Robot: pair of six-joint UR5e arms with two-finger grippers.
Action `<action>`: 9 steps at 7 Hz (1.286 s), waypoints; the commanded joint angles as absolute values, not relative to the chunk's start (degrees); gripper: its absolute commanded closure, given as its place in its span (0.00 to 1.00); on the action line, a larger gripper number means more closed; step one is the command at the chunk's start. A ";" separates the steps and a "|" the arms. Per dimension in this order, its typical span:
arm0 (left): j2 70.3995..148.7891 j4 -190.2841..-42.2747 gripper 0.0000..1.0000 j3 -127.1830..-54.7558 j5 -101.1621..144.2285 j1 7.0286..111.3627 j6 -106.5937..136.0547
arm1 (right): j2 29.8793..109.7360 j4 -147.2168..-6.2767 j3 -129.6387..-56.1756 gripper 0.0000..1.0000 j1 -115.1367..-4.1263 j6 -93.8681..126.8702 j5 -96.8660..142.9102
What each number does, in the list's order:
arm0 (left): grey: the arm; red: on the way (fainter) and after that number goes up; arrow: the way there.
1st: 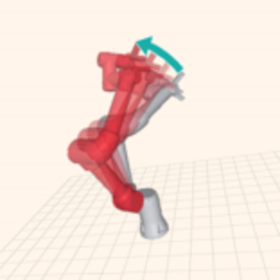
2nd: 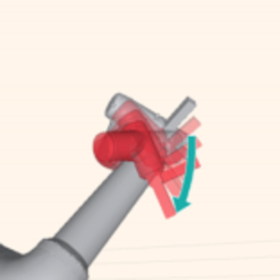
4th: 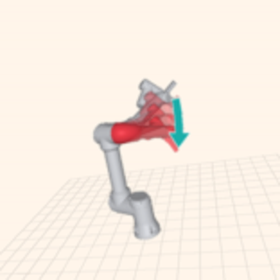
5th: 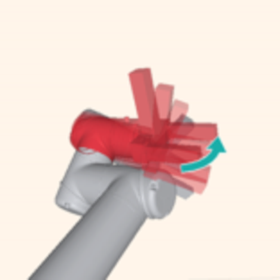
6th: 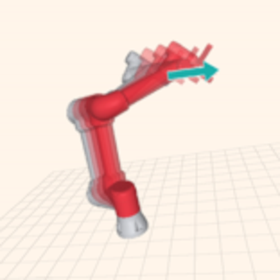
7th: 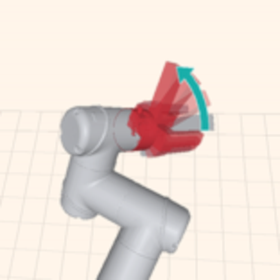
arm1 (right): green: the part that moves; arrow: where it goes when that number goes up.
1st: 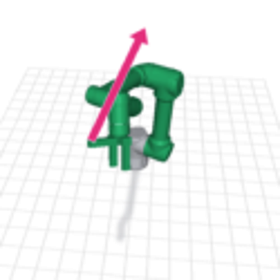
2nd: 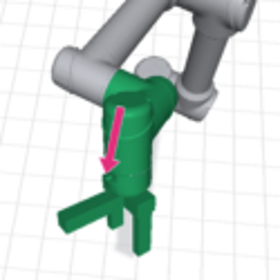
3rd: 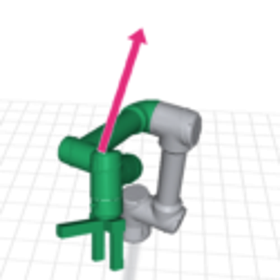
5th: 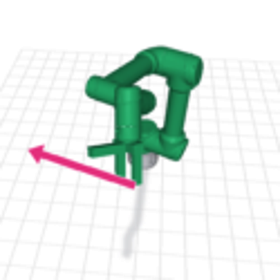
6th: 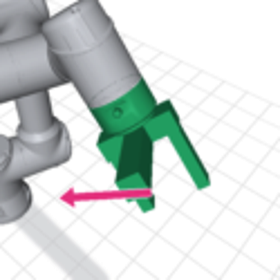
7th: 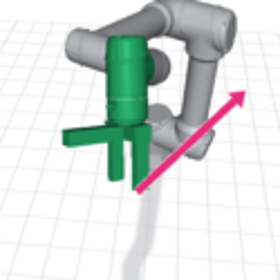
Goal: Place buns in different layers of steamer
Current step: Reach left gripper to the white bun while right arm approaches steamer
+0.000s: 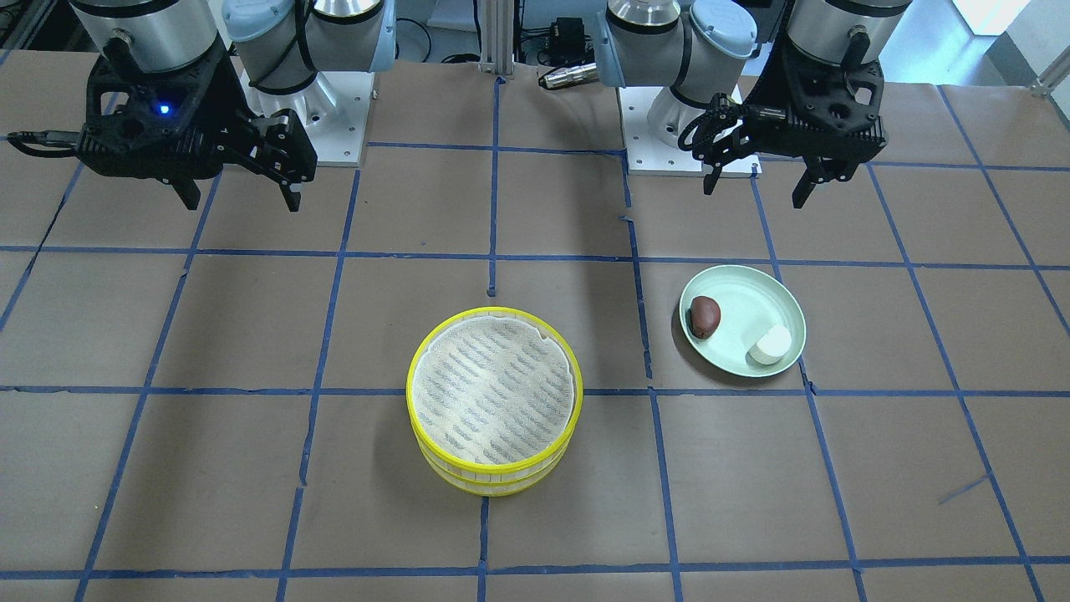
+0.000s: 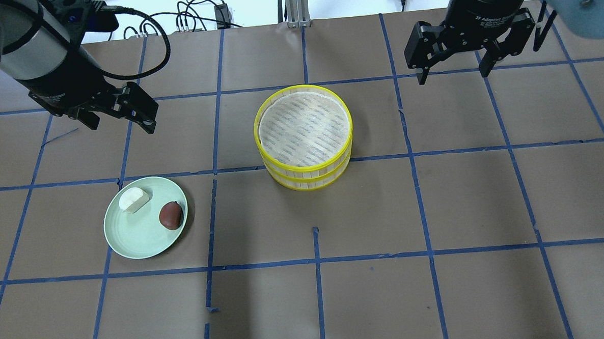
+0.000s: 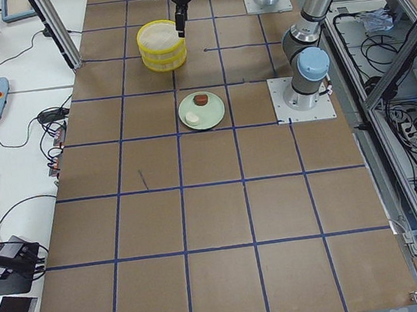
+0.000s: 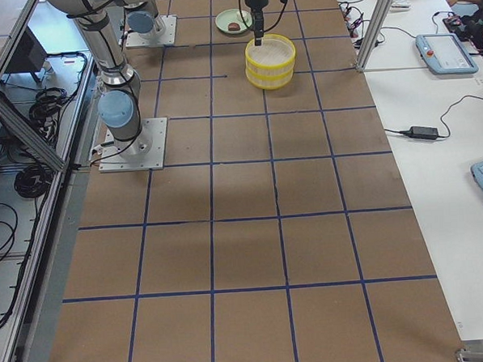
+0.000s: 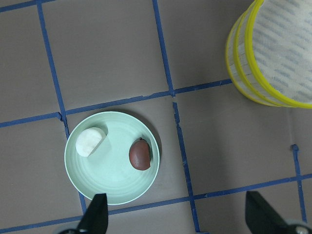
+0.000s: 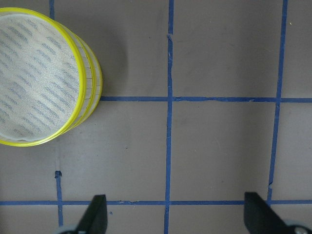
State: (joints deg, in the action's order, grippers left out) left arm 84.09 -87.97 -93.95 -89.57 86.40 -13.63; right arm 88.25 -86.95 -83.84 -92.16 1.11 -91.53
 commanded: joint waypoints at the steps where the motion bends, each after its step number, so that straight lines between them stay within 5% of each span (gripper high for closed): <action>1: 84.11 -87.89 0.00 -93.96 -89.65 86.40 -13.71 | 88.24 -87.19 -83.50 0.00 -92.02 1.05 -90.89; 9: 89.36 -82.12 0.00 -98.24 -89.65 79.93 -21.66 | 88.24 -87.19 -83.67 0.00 -92.37 0.97 -91.67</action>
